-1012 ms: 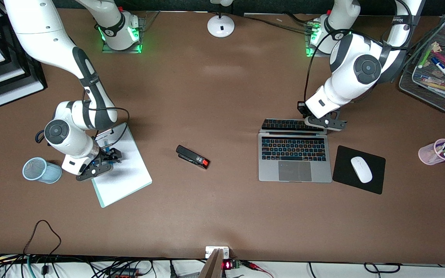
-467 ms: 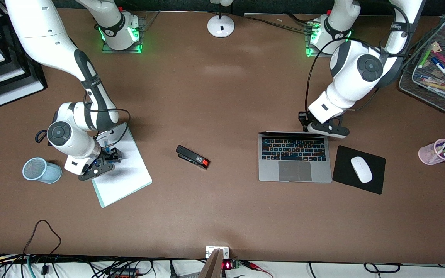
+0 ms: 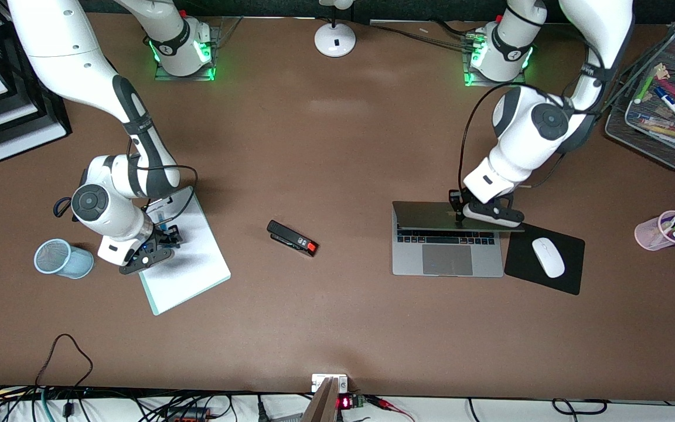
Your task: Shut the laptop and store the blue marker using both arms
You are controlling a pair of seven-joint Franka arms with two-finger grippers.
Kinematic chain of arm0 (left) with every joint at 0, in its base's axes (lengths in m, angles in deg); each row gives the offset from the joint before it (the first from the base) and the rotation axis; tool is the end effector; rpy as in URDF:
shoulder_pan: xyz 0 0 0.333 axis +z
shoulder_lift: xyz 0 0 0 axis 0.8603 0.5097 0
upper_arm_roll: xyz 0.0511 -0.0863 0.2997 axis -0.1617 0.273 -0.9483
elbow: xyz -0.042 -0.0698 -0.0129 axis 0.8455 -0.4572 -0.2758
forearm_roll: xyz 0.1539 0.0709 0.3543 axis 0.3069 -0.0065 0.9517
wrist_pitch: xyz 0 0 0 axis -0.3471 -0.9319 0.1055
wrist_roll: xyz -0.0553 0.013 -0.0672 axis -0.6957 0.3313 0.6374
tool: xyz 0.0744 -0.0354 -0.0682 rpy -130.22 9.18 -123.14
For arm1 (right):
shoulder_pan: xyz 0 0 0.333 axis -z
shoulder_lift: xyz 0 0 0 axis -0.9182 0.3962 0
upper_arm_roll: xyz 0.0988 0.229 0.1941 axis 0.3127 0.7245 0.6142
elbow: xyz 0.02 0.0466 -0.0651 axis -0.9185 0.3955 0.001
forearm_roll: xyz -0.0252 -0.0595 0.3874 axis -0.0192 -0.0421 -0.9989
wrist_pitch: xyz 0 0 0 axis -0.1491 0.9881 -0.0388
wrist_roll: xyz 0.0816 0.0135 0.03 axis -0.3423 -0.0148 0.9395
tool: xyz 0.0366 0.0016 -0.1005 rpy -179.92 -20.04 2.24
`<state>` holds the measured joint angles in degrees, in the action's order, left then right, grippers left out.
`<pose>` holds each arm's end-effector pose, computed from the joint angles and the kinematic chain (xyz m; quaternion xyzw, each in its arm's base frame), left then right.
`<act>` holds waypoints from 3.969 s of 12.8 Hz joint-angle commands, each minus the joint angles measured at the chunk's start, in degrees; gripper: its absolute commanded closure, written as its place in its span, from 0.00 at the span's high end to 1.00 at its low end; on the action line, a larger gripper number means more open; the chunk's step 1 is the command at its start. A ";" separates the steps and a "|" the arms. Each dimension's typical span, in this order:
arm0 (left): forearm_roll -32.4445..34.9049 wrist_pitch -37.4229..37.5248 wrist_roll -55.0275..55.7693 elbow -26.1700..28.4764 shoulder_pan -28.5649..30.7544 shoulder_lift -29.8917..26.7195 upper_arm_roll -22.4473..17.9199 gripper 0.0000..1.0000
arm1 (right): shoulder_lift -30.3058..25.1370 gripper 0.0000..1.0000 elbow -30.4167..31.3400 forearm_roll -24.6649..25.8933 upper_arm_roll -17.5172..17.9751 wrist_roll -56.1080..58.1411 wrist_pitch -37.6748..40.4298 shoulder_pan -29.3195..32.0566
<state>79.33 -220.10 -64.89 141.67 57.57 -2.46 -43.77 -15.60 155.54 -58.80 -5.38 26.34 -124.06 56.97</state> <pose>0.5574 -0.1795 0.2931 0.9889 -0.0689 0.1012 0.0840 0.6445 0.0527 0.1822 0.9764 0.2129 0.0227 0.0272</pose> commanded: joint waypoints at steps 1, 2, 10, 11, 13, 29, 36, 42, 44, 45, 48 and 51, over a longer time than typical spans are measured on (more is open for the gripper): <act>3.75 -0.26 -1.16 -4.94 0.21 5.04 -1.22 0.00 | -0.29 0.49 0.08 -0.31 0.21 1.04 0.32 0.28; 5.33 -0.26 -1.16 -6.17 0.21 6.62 -1.83 0.00 | -0.38 0.44 0.08 -0.31 0.21 1.22 0.32 0.37; 9.91 -7.82 -1.07 -11.45 -0.06 17.36 -4.48 0.00 | -0.47 0.14 0.08 -0.31 0.21 0.87 0.58 0.28; 9.82 -7.91 -1.07 -11.63 -0.23 17.80 -4.56 0.00 | -0.47 0.14 0.08 -0.31 0.21 0.87 1.02 0.28; 10.00 -7.91 -1.07 -12.59 -0.06 18.68 -4.56 0.00 | -0.64 0.09 0.08 -0.31 0.21 0.87 1.46 0.28; 9.91 23.02 -0.37 -20.15 -0.41 8.14 -3.77 1.00 | -13.55 0.01 -2.37 -0.31 0.47 0.69 15.24 0.28; 9.82 34.25 -0.28 -23.48 -0.32 4.97 -3.60 1.00 | -20.76 0.01 -5.63 0.74 0.03 18.92 18.25 3.87; 9.21 48.77 -0.89 -26.92 -0.15 -0.73 -3.51 1.00 | -20.68 0.00 -5.19 -3.46 0.12 39.78 8.67 8.98; 9.12 51.49 -1.16 -26.92 0.03 -3.19 -3.51 1.00 | -20.07 0.00 -5.19 -9.51 0.12 45.83 8.58 9.86; 9.12 53.25 -1.16 -26.92 0.20 -4.42 -3.51 1.00 | -19.54 0.00 -5.11 -13.37 0.12 49.52 8.32 10.21; 9.12 58.00 -1.25 -27.01 0.29 -8.03 -3.51 1.00 | -18.57 0.00 -4.58 -19.81 0.12 59.19 7.53 11.53; 9.12 60.73 -1.25 -27.01 0.38 -10.93 -3.68 1.00 | -17.35 0.00 -4.14 -27.79 0.12 70.60 7.44 13.63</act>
<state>88.08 -161.23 -65.24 114.34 57.58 -11.10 -47.45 -33.23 150.78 -81.67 -5.90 89.50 -115.78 68.93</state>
